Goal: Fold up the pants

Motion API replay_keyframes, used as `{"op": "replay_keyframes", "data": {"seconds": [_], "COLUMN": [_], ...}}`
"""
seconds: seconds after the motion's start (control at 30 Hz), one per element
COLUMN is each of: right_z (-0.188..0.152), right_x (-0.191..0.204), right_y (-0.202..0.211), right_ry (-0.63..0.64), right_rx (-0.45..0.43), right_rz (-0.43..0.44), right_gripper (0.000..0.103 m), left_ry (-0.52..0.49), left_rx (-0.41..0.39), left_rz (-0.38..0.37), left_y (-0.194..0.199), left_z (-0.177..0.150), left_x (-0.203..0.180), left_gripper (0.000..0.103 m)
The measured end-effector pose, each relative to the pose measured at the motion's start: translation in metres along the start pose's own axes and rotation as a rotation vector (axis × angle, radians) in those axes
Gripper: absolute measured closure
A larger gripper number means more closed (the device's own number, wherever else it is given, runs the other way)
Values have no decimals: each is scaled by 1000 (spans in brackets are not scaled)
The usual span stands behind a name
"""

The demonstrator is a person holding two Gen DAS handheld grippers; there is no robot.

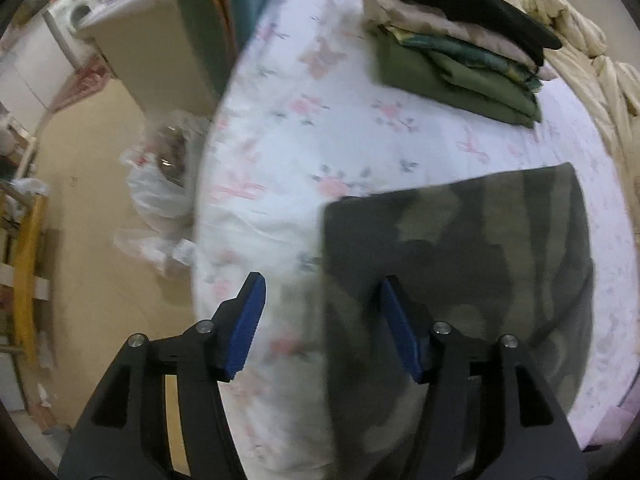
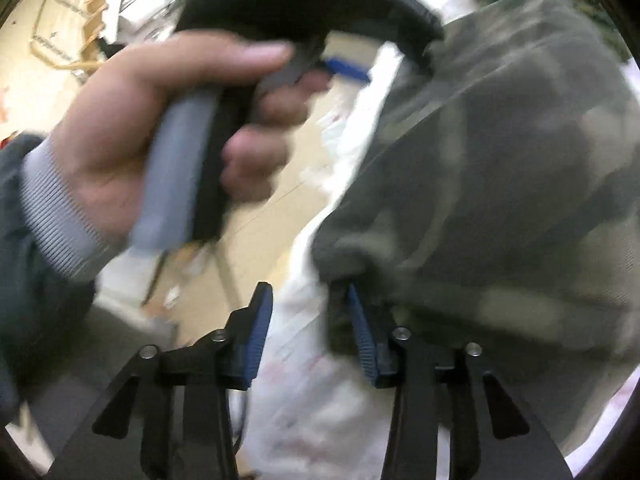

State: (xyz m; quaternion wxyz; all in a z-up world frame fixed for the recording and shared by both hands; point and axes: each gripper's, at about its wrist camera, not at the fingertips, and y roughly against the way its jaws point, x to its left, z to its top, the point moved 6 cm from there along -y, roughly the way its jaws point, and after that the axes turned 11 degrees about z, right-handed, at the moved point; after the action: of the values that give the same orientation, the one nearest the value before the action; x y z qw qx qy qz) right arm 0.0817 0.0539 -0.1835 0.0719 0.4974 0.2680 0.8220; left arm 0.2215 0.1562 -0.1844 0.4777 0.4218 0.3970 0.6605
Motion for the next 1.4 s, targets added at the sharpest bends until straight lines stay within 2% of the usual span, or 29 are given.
{"op": "replay_keyframes", "data": {"seconds": [0.1,0.17,0.23,0.27,0.3,0.37,0.4,0.47,0.53,0.57,0.63,0.7,0.77,0.83,0.9,1.0,1.03,1.17,1.2,1.3,1.4], "right_z": [-3,4,8,7,8,4,-1,-14,-28,-33,-50,-61,-72,-69,-62,-58,-70,-56,-53,-46,-37], "right_x": [3,-8,-24,-31,-45,-88,-111,-142,-171,-178,-181,-181,-172,-163,-156,-145,-145,-146,-143,-123,-110], "right_y": [26,57,100,122,143,178,187,189,168,157,133,121,117,114,109,112,104,92,88,91,106], "right_ry": [20,-31,-99,-129,-164,-279,-347,-460,-577,-615,-682,-739,-733,-685,-652,-612,-617,-614,-604,-558,-506], "right_rx": [-32,-102,-220,-274,-328,-422,-453,-463,-431,-407,-385,-420,-448,-468,-470,-493,-497,-476,-452,-411,-414], "right_rz": [-13,-6,-14,-32,-66,-131,-136,-122,-79,-51,61,155,193,197,248,221,218,146,117,14,-8], "right_gripper": [60,60,59,53,38,19,17,17,17,17,17,10,9,5,0,0,0,0,9,54,68], "left_ry": [1,7,13,9,-5,-42,-65,-143,-162,-167,-161,-132,-111,-108,-115,-121,-121,-118,-116,-103,-79], "left_rx": [-5,12,9,3,1,24,50,140,139,128,135,159,173,175,171,165,164,174,175,167,173], "left_rz": [-12,-39,-87,-108,-131,-126,-107,-70,-60,-43,-22,-40,-56,-53,-49,-44,-41,-33,-30,-5,-38], "left_y": [4,7,15,20,24,20,13,-9,-16,-17,-18,-20,-22,-24,-24,-25,-24,-23,-22,-24,-21], "left_z": [0,-3,-2,-3,-5,-15,-21,-43,-51,-51,-50,-50,-50,-52,-51,-52,-53,-52,-52,-51,-49], "left_x": [6,6,3,1,-3,-13,-18,-31,-35,-35,-32,-29,-28,-27,-27,-27,-28,-32,-32,-32,-34], "left_gripper": [46,46,46,46,45,29,26,26,23,17,16,16,15,14,14,13,12,12,12,12,12]}}
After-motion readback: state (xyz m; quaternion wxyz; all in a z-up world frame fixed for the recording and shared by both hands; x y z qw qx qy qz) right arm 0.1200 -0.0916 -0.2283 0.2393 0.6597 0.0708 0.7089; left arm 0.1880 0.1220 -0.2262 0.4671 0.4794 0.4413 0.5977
